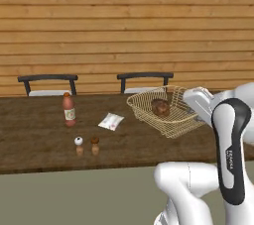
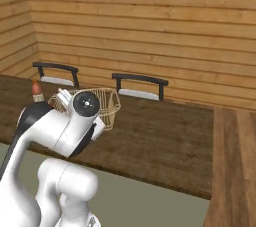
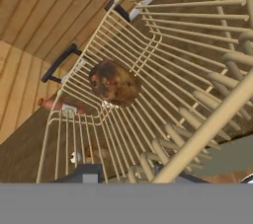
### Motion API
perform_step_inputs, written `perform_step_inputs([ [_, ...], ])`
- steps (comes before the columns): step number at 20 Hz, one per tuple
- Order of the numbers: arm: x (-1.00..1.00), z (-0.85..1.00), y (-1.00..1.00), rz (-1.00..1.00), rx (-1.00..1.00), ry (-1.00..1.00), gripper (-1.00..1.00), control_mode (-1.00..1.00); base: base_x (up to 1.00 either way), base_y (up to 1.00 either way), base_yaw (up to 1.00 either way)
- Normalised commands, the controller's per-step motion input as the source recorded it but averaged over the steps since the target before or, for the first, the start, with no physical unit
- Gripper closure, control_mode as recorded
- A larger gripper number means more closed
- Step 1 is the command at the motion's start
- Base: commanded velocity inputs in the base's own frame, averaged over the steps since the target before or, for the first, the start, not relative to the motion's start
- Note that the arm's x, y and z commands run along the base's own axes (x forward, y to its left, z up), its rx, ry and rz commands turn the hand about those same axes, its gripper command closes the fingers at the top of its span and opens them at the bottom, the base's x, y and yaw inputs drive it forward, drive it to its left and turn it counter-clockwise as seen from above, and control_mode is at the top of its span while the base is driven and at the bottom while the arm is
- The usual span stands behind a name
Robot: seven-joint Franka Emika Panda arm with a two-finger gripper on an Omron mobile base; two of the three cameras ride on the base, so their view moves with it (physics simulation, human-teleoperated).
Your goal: Open the cabinet, pick up the bread from the cabinet and place it in the basket. Then move the basket to the dining counter.
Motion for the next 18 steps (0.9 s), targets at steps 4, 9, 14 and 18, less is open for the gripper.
perform_step_inputs([
  [4, 0.61, -0.41, -0.61, 0.27, 0.00, -0.03, 1.00, -1.00, 0.00, 0.00, 0.00],
  [9, 0.94, -0.50, -0.27, 0.28, -0.01, 0.00, 1.00, -1.00, 0.00, 0.00, 0.00],
  [14, 0.94, -0.53, -0.42, 0.14, 0.00, 0.00, 1.00, -1.00, 0.00, 0.00, 0.00],
  [18, 0.86, -0.51, -0.17, 0.00, 0.00, 0.00, 1.00, -1.00, 0.00, 0.00, 0.00],
])
